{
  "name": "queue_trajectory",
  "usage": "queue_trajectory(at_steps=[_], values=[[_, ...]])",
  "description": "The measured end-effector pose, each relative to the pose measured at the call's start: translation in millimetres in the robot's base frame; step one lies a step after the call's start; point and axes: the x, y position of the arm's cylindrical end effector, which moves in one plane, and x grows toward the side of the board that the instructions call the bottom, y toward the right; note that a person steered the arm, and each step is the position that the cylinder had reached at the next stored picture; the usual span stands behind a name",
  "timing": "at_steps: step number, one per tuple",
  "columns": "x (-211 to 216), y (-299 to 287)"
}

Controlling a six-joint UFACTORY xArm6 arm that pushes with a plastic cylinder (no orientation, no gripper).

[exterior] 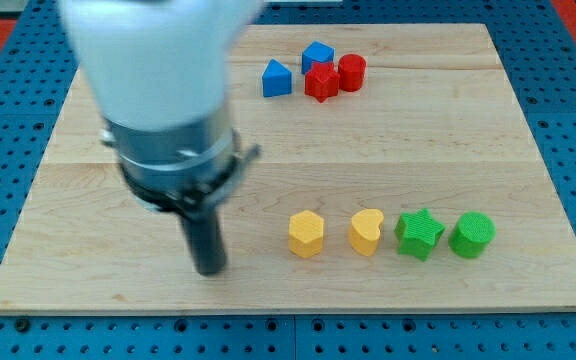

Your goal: Push the red star to the left of the hexagon

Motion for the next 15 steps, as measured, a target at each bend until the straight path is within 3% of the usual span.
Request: queue_trajectory(at_steps=[2,5,6,8,11,13,15], values=[[-122,75],[-304,261],[-317,206],[-242,115],[-117,61],[-96,74],[-65,38]])
